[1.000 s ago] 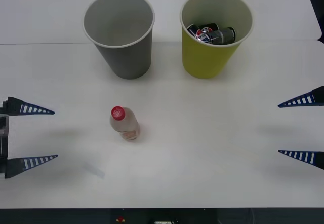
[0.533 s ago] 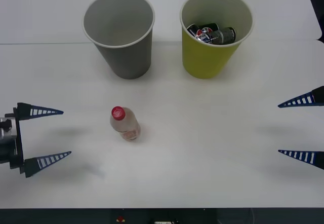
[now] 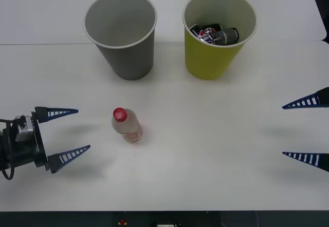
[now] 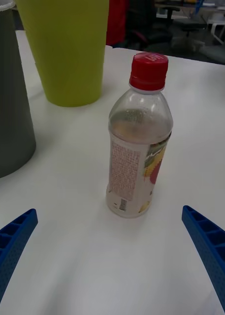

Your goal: Put the can into the green bin and the plastic bottle into the gray bin

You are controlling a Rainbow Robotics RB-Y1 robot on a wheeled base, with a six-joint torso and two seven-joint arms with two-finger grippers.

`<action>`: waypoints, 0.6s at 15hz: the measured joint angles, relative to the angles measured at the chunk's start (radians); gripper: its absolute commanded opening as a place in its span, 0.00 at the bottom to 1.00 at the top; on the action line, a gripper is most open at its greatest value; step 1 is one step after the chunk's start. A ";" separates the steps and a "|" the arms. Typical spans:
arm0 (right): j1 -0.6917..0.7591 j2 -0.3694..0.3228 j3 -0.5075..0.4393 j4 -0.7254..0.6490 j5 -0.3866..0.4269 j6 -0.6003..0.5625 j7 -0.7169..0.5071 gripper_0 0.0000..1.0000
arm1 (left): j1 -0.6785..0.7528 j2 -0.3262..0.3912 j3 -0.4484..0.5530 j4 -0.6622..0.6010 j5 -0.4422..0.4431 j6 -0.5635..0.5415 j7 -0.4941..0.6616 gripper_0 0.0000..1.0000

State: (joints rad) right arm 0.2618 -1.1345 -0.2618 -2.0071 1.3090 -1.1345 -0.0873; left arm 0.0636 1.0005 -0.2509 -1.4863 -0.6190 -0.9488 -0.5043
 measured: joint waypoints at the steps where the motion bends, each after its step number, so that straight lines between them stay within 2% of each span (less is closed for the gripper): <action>1: 0.000 0.000 0.000 0.000 0.000 0.000 0.000 1.00 | -0.018 -0.012 -0.020 0.018 0.014 0.000 -0.007 1.00; 9: 0.000 0.000 0.000 0.000 0.000 0.000 0.000 1.00 | -0.198 -0.116 -0.193 0.145 0.052 0.009 -0.044 1.00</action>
State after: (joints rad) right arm 0.2618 -1.1345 -0.2618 -2.0072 1.3090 -1.1345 -0.0873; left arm -0.1340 0.8845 -0.4435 -1.3417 -0.5671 -0.9399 -0.5487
